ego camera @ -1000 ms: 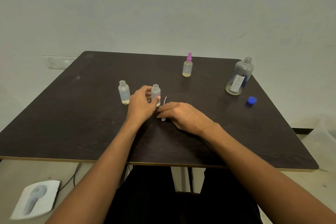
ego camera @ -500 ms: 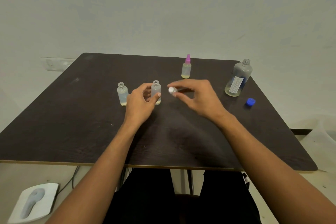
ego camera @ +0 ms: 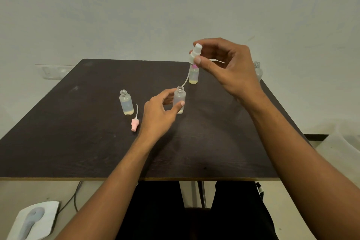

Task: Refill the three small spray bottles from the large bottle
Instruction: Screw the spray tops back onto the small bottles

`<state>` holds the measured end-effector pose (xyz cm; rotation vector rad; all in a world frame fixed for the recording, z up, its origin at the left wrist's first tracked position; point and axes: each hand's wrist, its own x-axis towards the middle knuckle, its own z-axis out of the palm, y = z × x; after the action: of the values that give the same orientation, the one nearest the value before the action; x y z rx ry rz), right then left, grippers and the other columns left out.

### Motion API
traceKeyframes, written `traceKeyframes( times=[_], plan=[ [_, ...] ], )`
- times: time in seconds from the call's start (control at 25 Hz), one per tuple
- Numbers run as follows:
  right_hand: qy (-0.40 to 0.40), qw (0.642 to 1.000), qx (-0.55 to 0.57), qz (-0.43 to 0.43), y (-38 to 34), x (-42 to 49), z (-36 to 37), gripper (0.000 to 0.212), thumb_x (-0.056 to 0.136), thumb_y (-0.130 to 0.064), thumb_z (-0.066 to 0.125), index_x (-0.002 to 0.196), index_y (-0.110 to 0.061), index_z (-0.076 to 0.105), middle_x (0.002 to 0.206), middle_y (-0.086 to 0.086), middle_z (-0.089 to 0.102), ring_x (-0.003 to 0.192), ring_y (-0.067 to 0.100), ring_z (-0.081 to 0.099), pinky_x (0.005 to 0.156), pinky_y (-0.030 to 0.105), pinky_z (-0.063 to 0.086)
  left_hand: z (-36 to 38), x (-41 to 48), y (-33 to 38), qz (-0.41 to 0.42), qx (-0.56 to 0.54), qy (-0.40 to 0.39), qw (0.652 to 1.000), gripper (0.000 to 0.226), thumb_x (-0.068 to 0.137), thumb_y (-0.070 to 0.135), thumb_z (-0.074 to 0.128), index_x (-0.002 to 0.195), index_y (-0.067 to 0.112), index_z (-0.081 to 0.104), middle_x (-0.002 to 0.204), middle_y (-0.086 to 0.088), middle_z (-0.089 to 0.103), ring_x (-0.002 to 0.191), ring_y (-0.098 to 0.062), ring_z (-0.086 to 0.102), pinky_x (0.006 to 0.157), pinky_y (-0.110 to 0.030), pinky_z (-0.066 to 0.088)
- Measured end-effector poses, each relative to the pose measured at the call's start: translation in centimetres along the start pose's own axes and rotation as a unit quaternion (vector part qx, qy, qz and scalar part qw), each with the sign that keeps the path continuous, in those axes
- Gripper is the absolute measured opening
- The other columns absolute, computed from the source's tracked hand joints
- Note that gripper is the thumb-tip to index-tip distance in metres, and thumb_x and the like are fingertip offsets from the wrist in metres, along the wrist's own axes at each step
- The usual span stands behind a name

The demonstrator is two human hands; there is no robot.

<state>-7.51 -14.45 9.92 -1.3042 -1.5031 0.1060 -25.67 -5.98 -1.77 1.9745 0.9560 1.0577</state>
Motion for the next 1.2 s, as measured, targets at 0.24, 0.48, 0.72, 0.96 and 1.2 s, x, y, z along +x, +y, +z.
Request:
traceKeyframes(
  times=[0.24,0.48,0.72,0.96,1.2],
  plan=[
    [-0.051,0.998,-0.005,0.024,0.9,-0.4,0.5,0.035,0.095,-0.019,0.08,0.128,-0.011,0.073,0.116,0.0,0.079,0.11,0.008,0.075,0.101,0.036,0.06,0.3,-0.4,0.9,0.014,-0.019,-0.014,1.0,0.043,0.095,0.028,0.079,0.136,0.026,0.067,0.121,0.021,0.067,0.107,0.008,0.064,0.078,0.003,0.046],
    [-0.12,0.991,-0.028,0.055,2.2,-1.6,1.6,0.034,0.096,-0.018,0.078,0.13,-0.015,0.073,0.118,-0.004,0.078,0.112,0.002,0.073,0.102,0.028,0.058,0.2,-0.6,1.2,0.03,-0.035,-0.009,0.999,0.043,0.096,0.03,0.078,0.137,0.026,0.066,0.121,0.022,0.066,0.106,0.007,0.063,0.074,0.002,0.047],
    [-0.125,0.99,-0.02,0.07,2.7,-1.8,1.8,0.036,0.096,-0.02,0.078,0.131,-0.014,0.072,0.12,-0.004,0.078,0.113,0.002,0.073,0.101,0.023,0.057,0.2,-0.6,1.3,0.024,-0.034,-0.001,0.999,0.043,0.095,0.031,0.078,0.136,0.026,0.067,0.117,0.024,0.064,0.1,0.013,0.061,0.073,0.004,0.045],
    [-0.117,0.99,-0.034,0.07,2.8,-2.1,2.1,0.034,0.093,-0.023,0.081,0.126,-0.017,0.075,0.114,-0.006,0.078,0.107,0.001,0.074,0.097,0.022,0.059,0.2,-0.7,1.5,0.021,-0.026,-0.005,0.999,0.045,0.095,0.032,0.078,0.138,0.023,0.066,0.122,0.019,0.065,0.109,0.002,0.062,0.075,0.006,0.043],
    [-0.098,0.991,-0.053,0.074,2.8,-2.1,2.5,0.032,0.088,-0.035,0.085,0.114,-0.017,0.078,0.1,-0.005,0.077,0.092,0.009,0.074,0.088,0.029,0.063,0.3,-0.9,2.1,0.023,-0.03,-0.004,0.999,0.044,0.095,0.031,0.078,0.137,0.023,0.067,0.121,0.015,0.069,0.102,0.011,0.061,0.077,0.006,0.042]
  ],
)
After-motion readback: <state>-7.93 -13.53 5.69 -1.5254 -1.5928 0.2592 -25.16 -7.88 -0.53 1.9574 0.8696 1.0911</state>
